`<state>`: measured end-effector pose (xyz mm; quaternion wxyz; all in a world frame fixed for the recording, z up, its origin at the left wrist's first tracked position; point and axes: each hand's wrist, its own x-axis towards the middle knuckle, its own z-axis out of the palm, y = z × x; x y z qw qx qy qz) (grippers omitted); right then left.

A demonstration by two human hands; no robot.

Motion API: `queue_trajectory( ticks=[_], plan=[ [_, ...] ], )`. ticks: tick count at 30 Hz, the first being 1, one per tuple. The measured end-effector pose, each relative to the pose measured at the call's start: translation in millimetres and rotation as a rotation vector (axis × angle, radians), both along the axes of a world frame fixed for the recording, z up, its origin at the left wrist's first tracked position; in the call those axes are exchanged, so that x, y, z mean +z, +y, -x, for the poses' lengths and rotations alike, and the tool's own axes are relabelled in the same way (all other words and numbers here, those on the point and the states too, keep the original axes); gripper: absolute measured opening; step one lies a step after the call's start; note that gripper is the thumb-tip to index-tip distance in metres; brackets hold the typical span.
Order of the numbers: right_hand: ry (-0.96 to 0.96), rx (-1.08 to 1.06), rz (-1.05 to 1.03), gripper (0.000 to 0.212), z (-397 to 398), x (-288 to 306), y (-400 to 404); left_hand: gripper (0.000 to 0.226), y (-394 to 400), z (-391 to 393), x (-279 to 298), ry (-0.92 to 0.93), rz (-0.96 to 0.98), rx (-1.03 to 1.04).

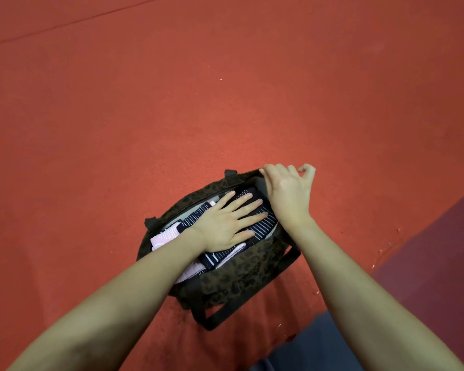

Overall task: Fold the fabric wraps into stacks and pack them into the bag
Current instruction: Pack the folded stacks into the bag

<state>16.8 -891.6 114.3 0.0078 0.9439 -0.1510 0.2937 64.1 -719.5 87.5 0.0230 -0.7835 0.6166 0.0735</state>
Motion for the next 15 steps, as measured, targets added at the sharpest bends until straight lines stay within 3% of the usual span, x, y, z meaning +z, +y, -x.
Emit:
queue_trajectory(
  ticks=[3,5,11,15],
  plan=[
    [0.034,-0.032,-0.001,0.027,-1,2,12,0.053,14,-1,5,0.007,0.099,0.057],
    [0.067,-0.007,-0.015,0.027,-1,5,23,0.053,33,0,3,0.03,0.162,0.209],
    [0.256,0.416,-0.169,0.038,3,4,83,0.049,101,11,6,-0.099,0.256,0.724],
    [0.511,0.57,-0.209,0.056,12,-11,116,0.054,139,26,-7,-0.14,0.144,1.028]
  ],
)
